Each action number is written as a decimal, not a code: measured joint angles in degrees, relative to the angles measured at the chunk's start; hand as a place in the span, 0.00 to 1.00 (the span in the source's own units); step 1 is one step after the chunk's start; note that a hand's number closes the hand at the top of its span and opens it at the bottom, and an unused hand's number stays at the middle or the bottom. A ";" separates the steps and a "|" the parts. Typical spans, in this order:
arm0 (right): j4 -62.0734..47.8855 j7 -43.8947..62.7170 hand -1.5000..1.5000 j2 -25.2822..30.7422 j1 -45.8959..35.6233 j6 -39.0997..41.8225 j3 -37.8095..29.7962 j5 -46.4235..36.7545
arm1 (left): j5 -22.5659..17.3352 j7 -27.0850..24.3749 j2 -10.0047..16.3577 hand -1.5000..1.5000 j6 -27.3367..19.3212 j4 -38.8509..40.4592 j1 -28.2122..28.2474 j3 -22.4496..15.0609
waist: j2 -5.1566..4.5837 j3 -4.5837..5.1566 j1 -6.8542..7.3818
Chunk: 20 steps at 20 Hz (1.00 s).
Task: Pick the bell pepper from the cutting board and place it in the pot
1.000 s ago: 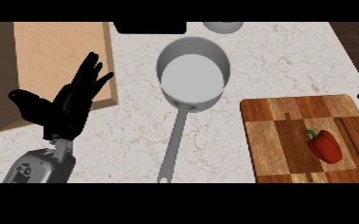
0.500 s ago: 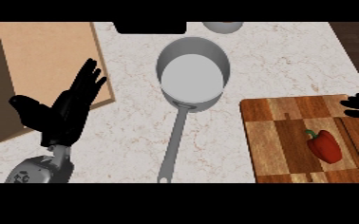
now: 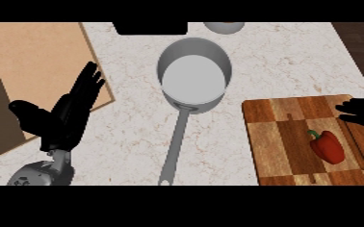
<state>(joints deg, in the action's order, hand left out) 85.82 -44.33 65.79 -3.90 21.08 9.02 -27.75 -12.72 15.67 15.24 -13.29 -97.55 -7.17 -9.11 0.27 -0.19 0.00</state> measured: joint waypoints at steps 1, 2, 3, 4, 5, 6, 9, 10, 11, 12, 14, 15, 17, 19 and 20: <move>0.96 1.28 0.00 -0.76 -0.34 0.85 0.11 0.23 | 0.56 0.09 -0.39 0.50 -0.12 0.07 -0.13 -0.33 | 0.03 -0.02 0.00; 0.84 1.17 0.00 -1.04 -0.10 0.90 -0.17 -0.17 | 0.86 0.76 -0.85 0.50 -0.36 -0.14 -0.35 -0.46 | 0.02 0.00 0.00; 1.63 2.09 0.00 -1.73 0.31 1.19 -0.20 -0.53 | 1.34 0.98 -1.23 0.50 -0.51 0.09 -0.83 -0.45 | 0.02 0.00 -0.07; 2.28 2.28 0.00 -1.74 1.29 1.26 -0.78 -0.76 | 1.21 0.38 -1.13 0.50 0.11 0.03 -0.29 0.04 | 0.05 -0.02 -0.13; 2.68 2.92 0.00 -2.35 1.81 1.43 -1.00 -1.16 | 1.39 0.24 -1.27 0.50 0.30 0.47 -0.75 0.46 | 0.08 -0.03 -0.17; 3.70 3.67 0.00 -2.35 2.66 1.81 -1.49 -1.44 | 1.42 0.46 -1.41 0.50 0.42 0.60 -1.06 0.81 | 0.09 -0.04 -0.25; 4.57 6.67 0.00 -4.40 2.42 2.56 -1.25 -4.10 | 1.45 0.49 -1.84 0.50 1.25 0.85 -1.22 1.37 | 0.08 -0.05 -0.14; 4.76 7.62 0.00 -5.38 2.47 2.64 -1.06 -5.17 | 1.60 1.50 -1.68 0.50 1.26 0.14 -1.20 1.53 | 0.02 0.02 -0.09; 4.48 8.11 0.00 -6.28 2.41 2.62 -0.82 -6.29 | 1.49 0.76 -1.56 0.50 1.94 0.57 -1.01 2.08 | 0.03 -0.01 -0.05; 4.08 8.28 0.00 -6.99 2.33 2.55 -0.63 -7.50 | 1.79 1.22 -1.93 0.50 1.71 -0.34 -0.40 1.81 | -0.01 0.02 0.02; 3.48 8.50 0.00 -8.73 2.08 2.34 -0.05 -10.12 | 2.02 1.81 -2.13 0.50 1.97 0.20 -1.26 2.48 | -0.07 0.05 0.03; 2.60 8.67 0.00 -9.95 0.91 2.42 0.62 -11.44 | 2.48 2.22 -2.57 0.50 1.65 0.08 -1.45 2.29 | -0.10 0.05 0.14; 2.56 8.70 0.00 -11.19 0.13 3.14 0.84 -13.36 | 3.41 2.08 -3.37 0.50 1.52 0.01 -1.12 1.93 | -0.08 0.01 0.14; 1.78 8.89 0.00 -12.86 -0.16 2.26 1.93 -16.29 | 3.46 2.09 -3.71 0.50 1.91 0.21 -1.29 2.27 | -0.06 0.01 0.16; 1.45 9.23 0.00 -13.54 -0.44 2.15 2.27 -17.60 | 3.37 1.63 -3.61 0.50 2.42 0.82 -1.65 2.85 | -0.03 -0.03 0.16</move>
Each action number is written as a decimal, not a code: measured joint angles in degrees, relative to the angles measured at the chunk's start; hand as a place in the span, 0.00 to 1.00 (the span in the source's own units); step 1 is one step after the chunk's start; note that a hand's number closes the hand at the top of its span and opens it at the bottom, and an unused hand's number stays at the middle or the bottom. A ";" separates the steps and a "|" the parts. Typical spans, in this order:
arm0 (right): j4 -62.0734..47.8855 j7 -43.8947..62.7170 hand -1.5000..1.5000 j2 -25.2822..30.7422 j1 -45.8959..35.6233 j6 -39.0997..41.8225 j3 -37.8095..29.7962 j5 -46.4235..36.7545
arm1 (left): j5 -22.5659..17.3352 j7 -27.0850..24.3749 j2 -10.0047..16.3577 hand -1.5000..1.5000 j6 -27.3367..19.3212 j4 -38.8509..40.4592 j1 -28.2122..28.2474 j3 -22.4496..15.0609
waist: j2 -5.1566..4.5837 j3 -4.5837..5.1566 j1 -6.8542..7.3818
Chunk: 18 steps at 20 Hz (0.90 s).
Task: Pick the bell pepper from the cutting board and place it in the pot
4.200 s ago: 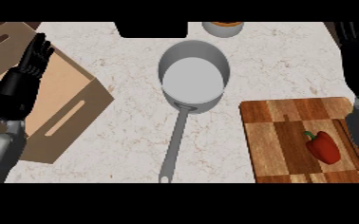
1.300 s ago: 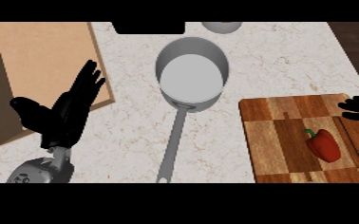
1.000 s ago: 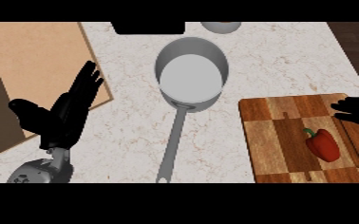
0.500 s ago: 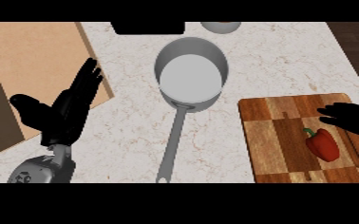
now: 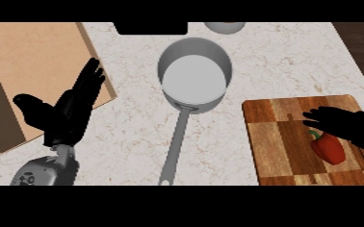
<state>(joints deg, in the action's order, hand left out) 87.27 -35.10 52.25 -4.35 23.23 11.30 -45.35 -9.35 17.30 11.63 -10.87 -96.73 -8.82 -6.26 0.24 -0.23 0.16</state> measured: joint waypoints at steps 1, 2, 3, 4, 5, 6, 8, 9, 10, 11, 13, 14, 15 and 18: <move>-0.26 0.82 0.00 -0.91 -0.12 -0.28 0.49 -1.43 | 0.21 -0.01 -0.17 0.50 0.00 -0.32 0.32 0.01 | 0.01 0.00 0.02; -0.53 0.78 0.00 -1.06 0.34 -0.96 0.35 -2.61 | 0.15 -0.21 -0.26 0.50 0.31 -0.34 0.47 0.24 | 0.02 -0.01 -0.02; -1.72 0.29 0.00 -1.34 -0.14 -1.15 0.17 -3.63 | 0.23 -0.54 -0.27 0.50 0.74 -0.55 0.88 0.33 | 0.03 -0.02 0.01; -2.38 0.36 0.00 -1.85 -0.80 -1.14 0.27 -4.76 | 0.45 -0.14 -0.34 0.50 0.86 -1.54 1.62 0.09 | -0.01 0.01 0.06; -4.08 0.32 0.00 -2.70 -1.79 -1.75 0.71 -6.20 | 0.69 0.47 -0.51 0.50 0.81 -1.30 1.11 0.03 | -0.05 0.04 0.13; -4.84 0.74 0.00 -3.63 -2.19 -2.02 1.13 -7.46 | 1.07 0.91 -0.96 0.50 0.43 -2.00 1.71 -0.32 | -0.07 0.06 0.15; -4.52 1.32 0.00 -4.69 -2.39 -1.23 1.06 -9.30 | 1.06 1.05 -0.77 0.50 1.12 -2.30 2.25 0.52 | -0.11 0.10 0.07; -4.84 0.97 0.00 -4.99 -2.13 -1.48 0.99 -10.28 | 0.96 0.79 -0.86 0.50 1.56 -2.10 2.27 0.86 | -0.08 0.09 0.03; -5.01 0.59 0.00 -5.13 -2.35 -1.09 0.56 -10.88 | 1.15 0.57 -0.89 0.50 1.89 -1.60 1.93 1.21 | -0.05 0.05 -0.01; -6.02 0.36 0.00 -5.73 -2.91 -1.21 0.50 -11.83 | 1.68 0.84 -1.34 0.50 1.61 -1.78 1.93 0.95 | -0.04 0.06 0.01; -6.29 0.15 0.00 -6.57 -2.73 -1.07 -0.03 -13.37 | 2.49 1.40 -2.00 0.50 1.44 -2.40 2.19 0.68 | -0.08 0.08 -0.04; -6.26 0.01 0.00 -7.15 -2.71 -0.85 -0.19 -14.00 | 2.80 0.50 -2.19 0.50 1.73 -2.13 2.44 0.86 | -0.04 0.07 -0.05; -6.84 -0.25 1.00 -7.75 -2.97 -0.51 -0.38 -14.42 | 2.77 1.46 -2.13 0.50 1.90 -2.55 2.26 1.08 | -0.08 0.10 -0.04; -6.19 -3.91 1.00 -8.66 -1.95 -1.03 -0.01 -13.61 | 2.87 1.78 -2.28 0.50 2.02 -1.80 1.34 1.69 | -0.06 0.10 -0.17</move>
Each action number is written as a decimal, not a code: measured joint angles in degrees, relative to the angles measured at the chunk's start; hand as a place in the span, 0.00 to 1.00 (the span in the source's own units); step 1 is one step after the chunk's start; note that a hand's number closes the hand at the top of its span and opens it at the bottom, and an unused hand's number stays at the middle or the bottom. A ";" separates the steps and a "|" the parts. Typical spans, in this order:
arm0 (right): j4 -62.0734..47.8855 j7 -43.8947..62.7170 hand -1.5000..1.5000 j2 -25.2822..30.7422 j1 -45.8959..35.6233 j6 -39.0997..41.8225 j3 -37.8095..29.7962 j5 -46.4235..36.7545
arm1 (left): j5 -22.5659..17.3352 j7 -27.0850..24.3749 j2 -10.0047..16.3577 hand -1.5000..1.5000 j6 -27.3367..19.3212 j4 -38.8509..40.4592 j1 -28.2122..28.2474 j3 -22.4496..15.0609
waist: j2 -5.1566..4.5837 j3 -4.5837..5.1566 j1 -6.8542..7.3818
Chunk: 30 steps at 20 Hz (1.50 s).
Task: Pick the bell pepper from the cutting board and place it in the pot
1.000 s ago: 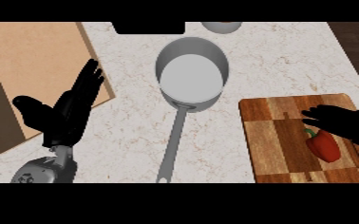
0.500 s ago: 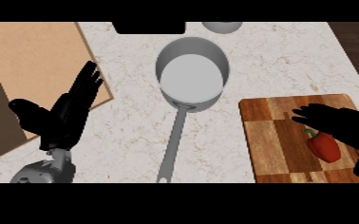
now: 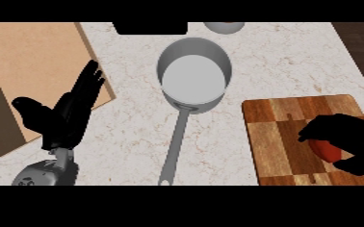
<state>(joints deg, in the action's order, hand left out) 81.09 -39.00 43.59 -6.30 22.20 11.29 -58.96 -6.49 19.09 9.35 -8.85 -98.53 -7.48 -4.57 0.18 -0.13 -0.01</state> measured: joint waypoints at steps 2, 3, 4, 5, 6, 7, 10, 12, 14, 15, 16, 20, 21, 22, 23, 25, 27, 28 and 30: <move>-1.64 -1.99 1.00 -1.22 -0.52 -1.77 -0.22 -0.39 | 0.27 0.17 -0.28 0.50 0.13 -0.49 0.38 -0.07 | 0.04 0.09 0.08; -1.17 -2.71 1.00 -1.38 -0.22 -2.04 -0.55 -0.39 | 0.04 0.11 -0.13 0.50 0.56 0.18 -0.35 0.57 | 0.05 0.09 0.04; -1.80 -3.71 1.00 -1.58 -0.55 -2.55 -0.87 -0.55 | 0.52 -0.51 -0.64 0.50 0.42 0.74 -0.64 0.42 | 0.10 0.03 0.06; -2.28 -4.40 1.00 -1.71 -0.75 -2.81 -1.41 -0.68 | 0.65 -0.09 -0.74 0.50 0.57 0.42 -0.61 0.45 | 0.08 0.03 0.07; -2.28 -4.45 1.00 -2.32 -0.94 -3.00 -1.67 -1.04 | 0.66 0.55 -0.82 0.50 0.63 0.12 -0.72 0.68 | 0.05 0.07 0.07; -2.36 -4.52 1.00 -2.79 -1.38 -2.84 -1.78 -1.32 | 0.79 0.45 -1.10 0.50 0.75 0.09 -0.51 0.64 | 0.04 0.05 0.08; -0.45 -5.38 1.00 -2.55 0.07 -2.99 -3.22 -0.89 | 1.24 -0.46 -1.86 0.50 0.98 0.36 -0.28 0.75 | 0.10 -0.04 -0.02; 0.86 -5.32 1.00 -3.06 1.18 -3.03 -4.09 -0.36 | 1.47 -0.01 -2.12 0.50 1.11 -0.56 0.47 0.59 | 0.07 0.00 -0.05; 2.26 1.53 1.00 -6.43 2.02 -0.82 -5.42 0.25 | 1.59 0.64 -1.86 0.50 0.91 -0.89 0.90 0.91 | 0.23 0.10 -0.70; 2.41 5.62 1.00 -8.52 2.95 -0.55 -6.67 0.51 | 1.58 0.50 -1.67 0.50 0.83 -1.06 1.44 1.25 | 0.45 0.18 -1.40; 2.60 9.54 1.00 -10.59 3.82 -0.64 -8.12 0.86 | 1.76 0.55 -1.51 0.50 0.48 -1.25 1.83 1.64 | 0.80 0.35 -2.39; 3.43 24.13 1.00 -18.06 7.18 -3.21 -14.71 1.97 | 1.96 0.93 -0.91 0.50 -0.65 -2.17 3.17 3.28 | 2.11 0.96 -6.73; 4.20 27.72 1.00 -19.71 7.79 -4.21 -16.18 1.86 | 2.02 1.06 -0.69 0.50 -0.83 -2.37 3.45 3.64 | 2.36 1.01 -7.50; 5.18 31.21 1.00 -21.33 8.52 -5.26 -17.43 1.57 | 2.07 1.15 -0.55 0.50 -1.05 -2.57 3.85 3.99 | 2.56 1.02 -8.11; 6.35 34.51 1.00 -23.10 9.26 -6.54 -18.50 1.23 | 1.99 1.17 -0.56 0.50 -1.20 -2.78 4.25 4.23 | 2.72 1.01 -8.68; 9.53 40.75 1.00 -26.71 10.38 -8.95 -19.70 0.13 | 2.04 1.39 -0.21 0.50 -1.35 -3.05 4.65 4.70 | 2.83 0.93 -9.26; 13.72 46.36 1.00 -30.48 11.22 -11.14 -19.71 -1.33 | 2.13 1.52 -0.03 0.50 -1.47 -3.26 4.89 4.94 | 2.82 0.89 -9.25; 16.11 48.93 1.00 -32.38 11.64 -12.03 -19.33 -2.13 | 2.02 1.60 -0.08 0.50 -1.44 -3.36 4.96 4.92 | 2.80 0.88 -9.15; 21.37 53.76 1.00 -35.90 11.96 -13.39 -17.81 -4.17 | 1.80 1.50 -0.04 0.50 -1.19 -3.42 5.09 4.95 | 2.68 0.88 -8.54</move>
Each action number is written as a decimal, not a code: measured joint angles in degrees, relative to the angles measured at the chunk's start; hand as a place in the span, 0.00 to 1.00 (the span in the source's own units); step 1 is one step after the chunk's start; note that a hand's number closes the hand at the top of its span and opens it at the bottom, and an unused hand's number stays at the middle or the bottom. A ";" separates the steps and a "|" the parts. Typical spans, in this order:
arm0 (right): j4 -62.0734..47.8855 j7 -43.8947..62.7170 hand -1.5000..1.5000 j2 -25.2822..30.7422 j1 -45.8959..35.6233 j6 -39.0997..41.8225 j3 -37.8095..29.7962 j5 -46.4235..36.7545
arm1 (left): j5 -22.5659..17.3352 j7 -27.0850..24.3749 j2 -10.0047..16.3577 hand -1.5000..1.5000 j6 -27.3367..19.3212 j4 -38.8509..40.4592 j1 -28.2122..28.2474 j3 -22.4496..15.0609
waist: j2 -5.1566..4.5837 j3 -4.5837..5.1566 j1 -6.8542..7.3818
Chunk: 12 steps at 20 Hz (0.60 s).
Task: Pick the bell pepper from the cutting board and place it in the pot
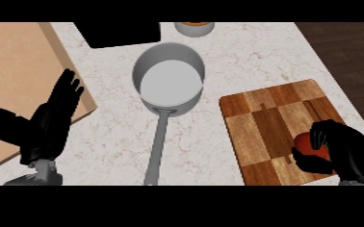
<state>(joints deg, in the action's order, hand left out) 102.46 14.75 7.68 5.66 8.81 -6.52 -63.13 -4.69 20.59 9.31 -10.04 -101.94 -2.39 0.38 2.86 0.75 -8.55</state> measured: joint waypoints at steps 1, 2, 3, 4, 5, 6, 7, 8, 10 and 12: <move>2.84 2.31 1.00 -1.63 0.07 -0.52 1.00 -1.18 | -0.07 0.06 0.02 0.50 0.16 -0.08 0.20 -0.08 | -0.04 0.00 0.42; 5.82 4.40 1.00 -2.92 0.15 -0.88 2.14 -2.36 | -0.11 0.14 -0.04 0.50 0.27 -0.07 0.25 -0.25 | -0.07 0.00 0.60; 8.83 6.48 1.00 -3.94 0.08 -0.95 3.50 -3.83 | -0.12 0.19 -0.14 0.50 0.31 -0.09 0.23 -0.41 | -0.13 0.00 0.95; 11.76 8.49 1.00 -4.73 -0.22 -0.97 5.10 -5.40 | -0.11 0.36 -0.07 0.50 0.42 -0.10 0.15 -0.52 | -0.20 0.02 1.44; 14.68 10.46 1.00 -5.36 -0.66 -0.65 6.87 -7.14 | -0.09 0.53 0.00 0.50 0.61 -0.13 0.01 -0.72 | -0.29 0.04 1.97; 17.49 12.48 1.00 -5.86 -1.28 -0.18 8.89 -8.84 | -0.10 0.58 -0.17 0.50 0.71 -0.09 -0.17 -1.06 | -0.43 0.04 2.52; 20.23 14.58 1.00 -6.25 -2.04 0.43 10.95 -10.39 | -0.25 0.66 -0.14 0.50 0.98 -0.03 -0.32 -1.18 | -0.54 0.05 3.10; 22.79 16.55 1.00 -6.55 -2.78 1.12 13.26 -12.03 | -0.27 0.68 -0.19 0.50 1.12 0.13 -0.55 -1.36 | -0.65 0.05 3.58; 26.88 21.06 1.00 -6.98 -5.12 2.79 17.78 -15.09 | -0.25 0.60 -0.44 0.50 1.37 0.29 -0.94 -1.91 | -0.90 0.07 4.75; 29.82 26.27 1.00 -7.25 -7.92 4.92 22.67 -18.02 | -0.27 0.61 -0.59 0.50 1.88 0.49 -1.31 -2.61 | -1.17 0.03 5.91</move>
<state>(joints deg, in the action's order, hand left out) 132.28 41.02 0.44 -2.26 13.73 16.15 -81.15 -4.96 21.20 8.72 -8.16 -101.45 -3.70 -2.23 1.69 0.78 -2.63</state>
